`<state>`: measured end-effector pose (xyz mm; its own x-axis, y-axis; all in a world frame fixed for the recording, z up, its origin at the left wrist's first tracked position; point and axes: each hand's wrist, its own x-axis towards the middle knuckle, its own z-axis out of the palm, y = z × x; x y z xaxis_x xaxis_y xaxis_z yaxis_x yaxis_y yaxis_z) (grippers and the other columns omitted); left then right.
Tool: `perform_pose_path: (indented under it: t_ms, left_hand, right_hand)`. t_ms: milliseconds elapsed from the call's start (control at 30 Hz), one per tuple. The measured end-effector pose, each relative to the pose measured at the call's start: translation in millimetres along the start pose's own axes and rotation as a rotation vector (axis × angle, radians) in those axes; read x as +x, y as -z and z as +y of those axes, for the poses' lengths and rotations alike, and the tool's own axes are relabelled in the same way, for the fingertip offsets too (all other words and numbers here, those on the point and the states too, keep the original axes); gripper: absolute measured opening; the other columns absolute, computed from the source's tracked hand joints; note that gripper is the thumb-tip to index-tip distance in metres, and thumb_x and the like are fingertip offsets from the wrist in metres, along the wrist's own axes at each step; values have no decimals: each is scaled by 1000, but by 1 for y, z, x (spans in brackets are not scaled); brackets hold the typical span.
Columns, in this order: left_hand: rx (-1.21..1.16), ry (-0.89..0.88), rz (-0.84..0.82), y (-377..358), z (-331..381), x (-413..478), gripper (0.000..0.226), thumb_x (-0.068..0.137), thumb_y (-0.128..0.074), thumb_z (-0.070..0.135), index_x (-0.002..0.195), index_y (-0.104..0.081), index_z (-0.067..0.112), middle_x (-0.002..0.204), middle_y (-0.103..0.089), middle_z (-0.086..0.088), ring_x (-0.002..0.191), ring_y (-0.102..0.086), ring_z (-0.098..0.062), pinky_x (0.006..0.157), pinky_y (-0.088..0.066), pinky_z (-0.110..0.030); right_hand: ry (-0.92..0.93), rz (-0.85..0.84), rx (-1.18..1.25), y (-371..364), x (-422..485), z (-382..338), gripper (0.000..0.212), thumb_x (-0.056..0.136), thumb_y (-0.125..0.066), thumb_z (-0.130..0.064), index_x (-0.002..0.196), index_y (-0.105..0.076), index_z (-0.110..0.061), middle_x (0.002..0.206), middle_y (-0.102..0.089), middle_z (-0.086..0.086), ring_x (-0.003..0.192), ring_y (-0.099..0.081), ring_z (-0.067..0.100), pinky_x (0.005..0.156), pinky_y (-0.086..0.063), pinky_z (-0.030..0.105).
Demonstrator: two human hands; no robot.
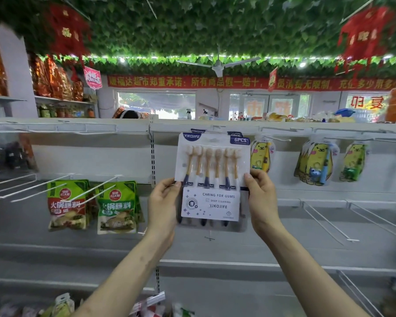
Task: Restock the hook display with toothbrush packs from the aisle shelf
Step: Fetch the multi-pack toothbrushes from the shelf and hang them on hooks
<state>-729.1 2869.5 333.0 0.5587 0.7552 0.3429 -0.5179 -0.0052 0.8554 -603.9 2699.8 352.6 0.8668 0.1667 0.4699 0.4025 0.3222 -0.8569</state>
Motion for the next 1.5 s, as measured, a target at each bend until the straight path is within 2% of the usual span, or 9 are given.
perform_pose_path:
  t_ms: [100, 367, 533, 667, 900, 1067, 1300, 1433, 1500]
  left_hand:
    - [-6, 2, -8, -11, 4, 7, 13, 104, -63, 12, 115, -69, 9, 105, -79, -8, 96, -75, -18, 80, -58, -30]
    - [-8, 40, 29, -25, 6, 20, 11, 104, -62, 12, 111, -69, 9, 101, -79, -8, 89, -75, -17, 77, -60, -31]
    - [69, 53, 65, -29, -4, 36, 7, 103, -63, 12, 106, -69, 13, 96, -78, -3, 85, -74, -13, 67, -55, -22]
    - [192, 13, 73, -36, -9, 52, 6, 103, -64, 14, 107, -68, 12, 97, -73, -1, 83, -67, -9, 61, -49, -12]
    - [382, 32, 57, -38, -22, 86, 6, 99, -69, 21, 94, -71, 23, 99, -75, 1, 97, -69, -23, 83, -55, -37]
    - [430, 42, 41, -36, -30, 101, 6, 99, -69, 25, 94, -72, 26, 100, -76, 3, 100, -70, -21, 97, -58, -49]
    - [478, 18, 27, -27, -36, 96, 8, 101, -66, 23, 109, -68, 23, 108, -71, 5, 107, -67, -19, 99, -55, -40]
    - [706, -155, 48, -17, -42, 65, 19, 100, -65, 27, 119, -62, 27, 118, -64, 7, 109, -63, -17, 97, -53, -40]
    - [808, -247, -50, -23, -48, 49, 25, 100, -65, 27, 124, -61, 25, 122, -61, 7, 110, -61, -15, 97, -53, -39]
  right_hand:
    - [27, 21, 5, 5, 11, -6, 12, 107, -56, -19, 110, -68, -20, 103, -76, -3, 95, -71, 12, 87, -55, 32]
    - [8, 16, -16, -3, 37, -8, 13, 108, -55, -16, 107, -67, -16, 94, -74, -3, 84, -67, 9, 75, -53, 22]
    - [-29, 31, -48, -5, 49, 3, 12, 106, -55, -15, 107, -67, -15, 97, -73, 2, 87, -66, 14, 84, -56, 33]
    - [-33, 45, -154, -5, 62, 15, 17, 107, -54, -18, 115, -66, -11, 102, -72, 1, 90, -64, 14, 75, -48, 26]
    - [-55, 64, -245, -13, 85, 24, 12, 107, -55, -20, 114, -63, -14, 99, -67, -5, 92, -62, 11, 76, -45, 25]
    - [-47, 61, -296, -17, 92, 30, 10, 107, -54, -21, 108, -62, -15, 96, -65, -6, 88, -59, 11, 72, -44, 26]
    - [-97, 115, -356, -3, 80, 35, 12, 106, -53, -23, 114, -61, -19, 111, -66, 0, 104, -63, 20, 83, -47, 32]
    - [-94, 104, -558, 21, 53, 40, 20, 102, -50, -15, 121, -56, -18, 122, -61, 6, 105, -59, 26, 83, -45, 36]
    - [-57, 55, -700, 31, 42, 39, 25, 100, -50, -13, 124, -56, -15, 125, -58, 7, 106, -57, 24, 85, -43, 34]
